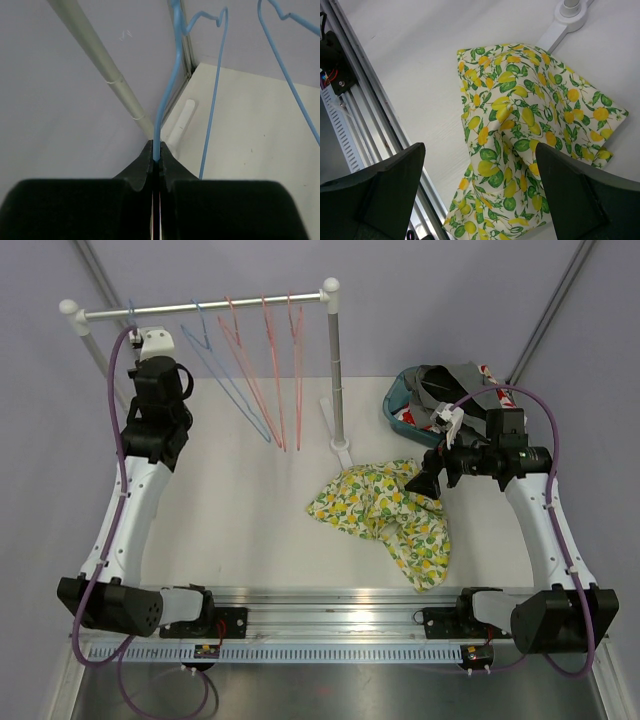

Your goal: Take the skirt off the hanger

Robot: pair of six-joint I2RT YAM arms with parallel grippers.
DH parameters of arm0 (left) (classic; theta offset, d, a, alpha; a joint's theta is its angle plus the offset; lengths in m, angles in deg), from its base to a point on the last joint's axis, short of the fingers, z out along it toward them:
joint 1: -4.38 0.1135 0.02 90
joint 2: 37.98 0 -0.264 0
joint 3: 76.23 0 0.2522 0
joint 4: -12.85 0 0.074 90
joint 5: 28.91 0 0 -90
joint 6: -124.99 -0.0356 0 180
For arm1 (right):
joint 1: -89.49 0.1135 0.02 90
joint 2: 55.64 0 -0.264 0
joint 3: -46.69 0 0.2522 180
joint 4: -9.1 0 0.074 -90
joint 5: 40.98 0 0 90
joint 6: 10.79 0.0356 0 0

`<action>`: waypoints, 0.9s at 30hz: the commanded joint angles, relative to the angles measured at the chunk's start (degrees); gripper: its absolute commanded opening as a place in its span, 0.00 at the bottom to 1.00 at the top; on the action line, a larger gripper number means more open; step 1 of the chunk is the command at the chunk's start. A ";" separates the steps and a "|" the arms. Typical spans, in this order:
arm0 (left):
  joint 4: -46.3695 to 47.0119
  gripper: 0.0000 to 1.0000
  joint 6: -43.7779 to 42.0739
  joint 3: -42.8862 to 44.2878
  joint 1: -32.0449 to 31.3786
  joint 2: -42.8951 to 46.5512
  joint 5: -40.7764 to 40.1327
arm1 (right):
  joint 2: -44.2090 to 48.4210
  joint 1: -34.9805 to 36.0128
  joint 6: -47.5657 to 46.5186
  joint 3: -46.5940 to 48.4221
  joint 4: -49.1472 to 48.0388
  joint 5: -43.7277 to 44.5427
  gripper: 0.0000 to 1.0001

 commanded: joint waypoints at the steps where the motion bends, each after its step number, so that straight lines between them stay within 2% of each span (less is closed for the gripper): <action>1: 2.77 0.00 1.10 1.14 0.73 -1.53 4.89 | -0.59 -0.25 -0.92 -0.29 -1.35 -1.69 0.99; 7: 3.02 0.00 2.50 -2.54 1.18 -0.40 7.09 | -1.21 -0.25 -1.10 -0.29 -1.09 -2.04 0.99; 10: 2.85 0.09 3.03 -2.99 1.53 0.31 8.06 | -1.56 -0.25 -1.36 -0.20 -0.74 -2.13 1.00; 12: 2.24 0.23 4.08 -2.73 1.79 1.09 9.55 | -1.65 -0.16 -2.68 -0.11 -0.04 -2.57 0.99; 13: 1.89 0.35 4.52 -2.55 1.79 1.36 10.43 | -2.08 -0.25 -3.64 -0.20 1.53 -3.88 1.00; 14: 1.10 0.57 5.40 -2.03 1.88 1.88 10.87 | -2.35 -0.16 -6.78 -0.03 2.77 -4.76 0.99; 15: 0.75 0.68 5.75 -1.76 1.97 2.32 11.14 | -3.31 -0.16 -8.73 0.32 4.17 -5.72 1.00; 18: -1.71 0.87 8.48 -1.06 2.05 5.22 13.24 | -5.68 -0.25 -16.99 1.99 10.76 -8.19 0.99; 19: -2.68 0.90 9.70 -1.23 2.05 7.49 14.81 | -6.13 -0.25 -17.70 2.08 11.39 -7.32 1.00; 20: -3.03 0.93 10.23 -1.50 2.14 8.65 15.79 | -6.39 1.14 -17.45 1.74 10.96 -5.75 0.99; 21: -3.56 0.98 10.76 -2.37 2.14 9.88 17.88 | -6.83 2.64 -16.49 1.30 8.60 -0.60 1.00; 23: -4.88 0.99 12.52 -3.86 2.14 14.00 19.92 | -7.10 7.80 -10.70 -0.72 4.56 6.88 0.99; 24: -5.14 0.99 13.22 -5.52 2.14 15.41 20.88 | -7.18 9.40 -8.50 -1.60 2.10 15.27 1.00; 27: -6.64 0.99 15.68 -9.39 2.14 21.39 25.28 | -7.19 12.92 -2.26 -4.85 -6.43 26.83 0.99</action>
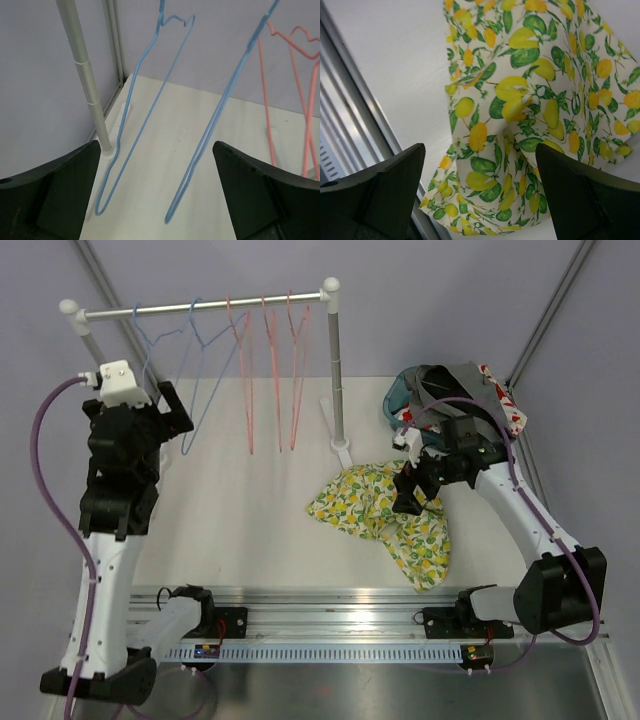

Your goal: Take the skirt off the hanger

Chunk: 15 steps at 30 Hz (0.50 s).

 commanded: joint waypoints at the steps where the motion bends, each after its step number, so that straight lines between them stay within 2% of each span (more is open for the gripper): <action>1: -2.09 0.99 5.28 -4.29 0.26 7.79 8.40 | -0.28 2.86 8.11 -3.02 -10.90 17.34 1.00; 6: -1.75 0.99 10.29 -12.46 0.26 18.33 14.48 | -2.73 7.16 11.12 -6.10 -15.75 27.26 1.00; 8: -0.26 0.99 13.19 -17.03 0.26 21.52 18.35 | -4.05 8.04 12.08 -6.63 -16.81 27.02 0.99; 11: 0.63 0.99 16.10 -20.81 0.26 25.48 23.45 | -5.82 8.05 12.52 -4.71 -15.33 22.03 0.77; 12: 0.54 0.99 16.45 -21.43 0.26 26.62 25.37 | -5.99 8.05 12.44 -3.74 -14.62 19.75 0.51; 14: 0.45 0.99 17.16 -22.75 0.26 27.68 27.14 | -5.56 8.13 11.65 -0.14 -12.08 18.67 0.30; 15: 0.36 0.99 17.16 -22.93 0.26 28.03 28.36 | -4.60 8.05 11.21 1.35 -10.41 19.37 0.09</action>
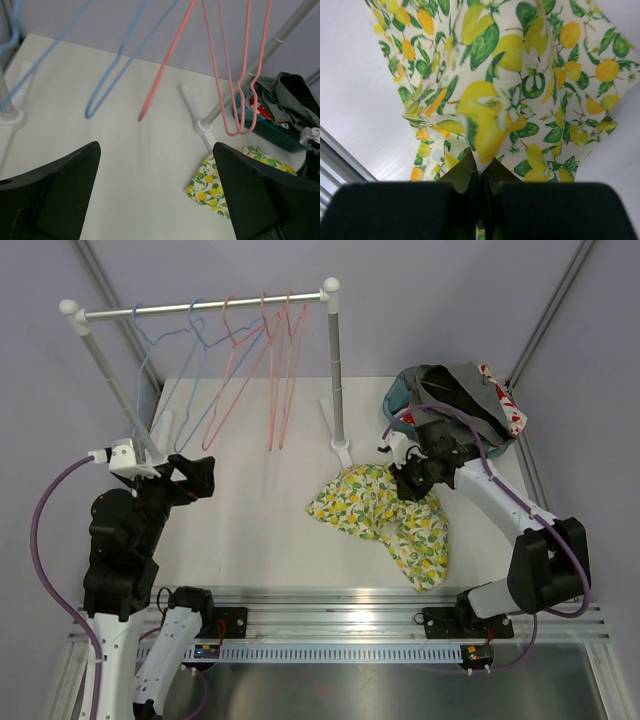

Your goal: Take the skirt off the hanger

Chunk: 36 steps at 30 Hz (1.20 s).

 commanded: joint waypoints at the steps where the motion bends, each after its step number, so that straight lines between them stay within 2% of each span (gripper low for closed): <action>1: 2.09 0.99 2.78 -1.03 0.20 2.16 7.85 | 2.64 0.20 -0.63 7.96 1.97 -0.76 0.01; 6: 0.86 0.99 2.60 -0.60 0.20 4.71 9.09 | 5.38 -3.93 -0.65 27.81 5.84 2.31 0.00; 7: 0.60 0.99 2.60 -0.42 0.20 4.97 9.35 | 5.11 -4.54 -0.30 34.63 5.76 3.45 0.00; 10: 0.33 0.99 2.86 -0.07 0.20 5.59 9.96 | 2.05 -6.91 0.05 47.29 4.36 9.08 0.00; 14: 0.33 0.99 3.21 -0.50 0.20 6.20 10.84 | -6.54 -12.27 0.93 59.46 1.02 14.79 0.00; 18: -0.46 0.99 3.04 -0.94 0.20 6.82 11.46 | -15.17 -20.78 2.60 71.66 -2.76 17.26 0.00; 21: -1.34 0.99 2.43 -0.59 0.20 7.17 11.81 | -22.03 -23.61 2.17 78.70 -3.90 19.28 0.00; 24: -1.26 0.99 2.33 -0.77 0.20 7.35 12.07 | -26.70 -26.16 0.68 80.05 -6.36 19.37 0.00; 28: -0.73 0.99 2.86 -1.30 0.20 7.35 13.04 | -28.55 -26.43 -2.58 72.07 -10.41 16.58 0.00; 31: -0.46 0.99 2.95 -1.47 0.20 7.26 13.22 | -27.59 -26.34 -0.48 65.30 -10.50 7.89 0.00; 32: -0.37 0.99 3.04 -1.39 0.20 7.18 13.48 | -26.97 -26.34 -0.38 63.89 -8.07 0.90 0.00; 34: -0.46 0.99 2.86 -1.21 0.20 7.35 13.66 | -26.27 -26.26 -3.10 59.50 -4.63 -6.87 0.00; 35: -0.64 0.99 2.86 -1.21 0.20 7.35 13.83 | -26.09 -26.34 -4.85 57.91 -1.13 -14.21 0.00; 36: -0.55 0.99 2.86 -1.21 0.20 7.44 13.83 | -26.09 -26.00 -6.17 53.90 -1.10 -15.85 0.00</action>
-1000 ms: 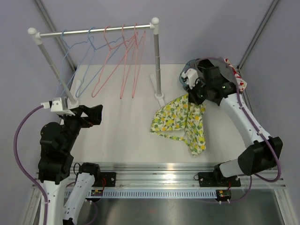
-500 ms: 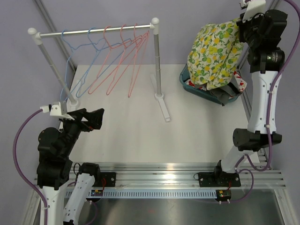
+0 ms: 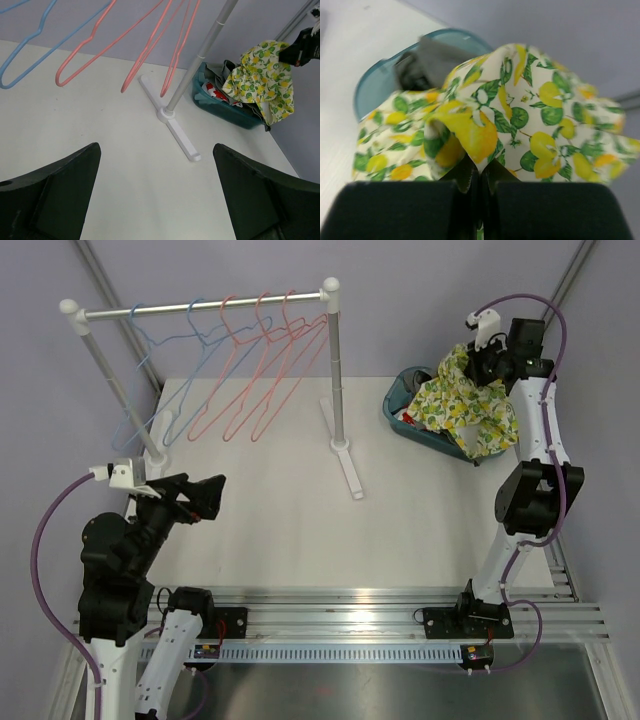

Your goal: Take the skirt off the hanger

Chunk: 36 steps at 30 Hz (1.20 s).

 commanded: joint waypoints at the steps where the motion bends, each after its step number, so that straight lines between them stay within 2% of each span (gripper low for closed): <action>1: 1.81 0.99 0.11 0.06 0.20 0.53 2.44 | 4.31 1.24 -3.30 -6.85 1.81 -16.77 0.00; 4: 2.07 0.99 0.20 0.06 0.20 0.09 3.50 | -0.67 1.51 -2.15 -9.34 1.27 -13.00 0.00; 7: 2.25 0.99 0.55 -0.20 0.20 -0.17 4.38 | -7.43 1.42 -2.94 -6.71 6.80 -11.41 0.03; 8: 2.51 0.99 0.63 -0.29 0.20 -0.26 4.73 | -8.94 1.42 -2.86 -6.00 9.43 -11.14 0.10; 12: 2.78 0.99 0.90 -1.78 0.20 0.35 5.34 | -11.86 1.42 -5.13 -5.81 12.53 -11.66 0.27; 18: 3.75 0.99 1.95 -4.51 0.20 0.79 6.93 | -3.52 1.42 -6.28 -8.81 11.82 -12.02 0.46; 19: 3.92 0.99 2.04 -4.77 0.20 0.88 6.93 | -0.64 1.42 -6.20 -8.63 12.26 -12.02 0.54; 21: 4.01 0.99 1.95 -4.95 0.20 1.06 6.93 | 2.45 1.42 -5.41 -8.46 12.53 -11.23 0.61; 22: 4.01 0.99 1.95 -4.95 0.20 1.15 7.01 | 5.51 1.33 -5.23 -8.37 12.44 -10.45 0.69; 26: 4.01 0.99 1.78 -5.83 0.20 1.50 6.93 | 11.77 1.33 -4.00 -8.46 12.53 -8.86 0.86; 28: 3.92 0.99 1.69 -6.35 0.20 1.67 6.84 | 14.58 1.42 -3.30 -8.54 13.23 -9.03 0.91; 29: 3.57 0.99 1.60 -6.44 0.20 1.76 6.67 | 15.55 1.42 -2.77 -8.72 13.93 -9.21 0.99; 32: 2.78 0.99 1.25 -7.15 0.20 2.55 6.23 | 20.74 1.33 2.91 -11.70 12.89 -9.82 1.00; 36: 1.55 0.99 0.81 -8.38 0.20 4.30 3.86 | 29.87 1.33 15.03 -24.05 6.39 -7.01 1.00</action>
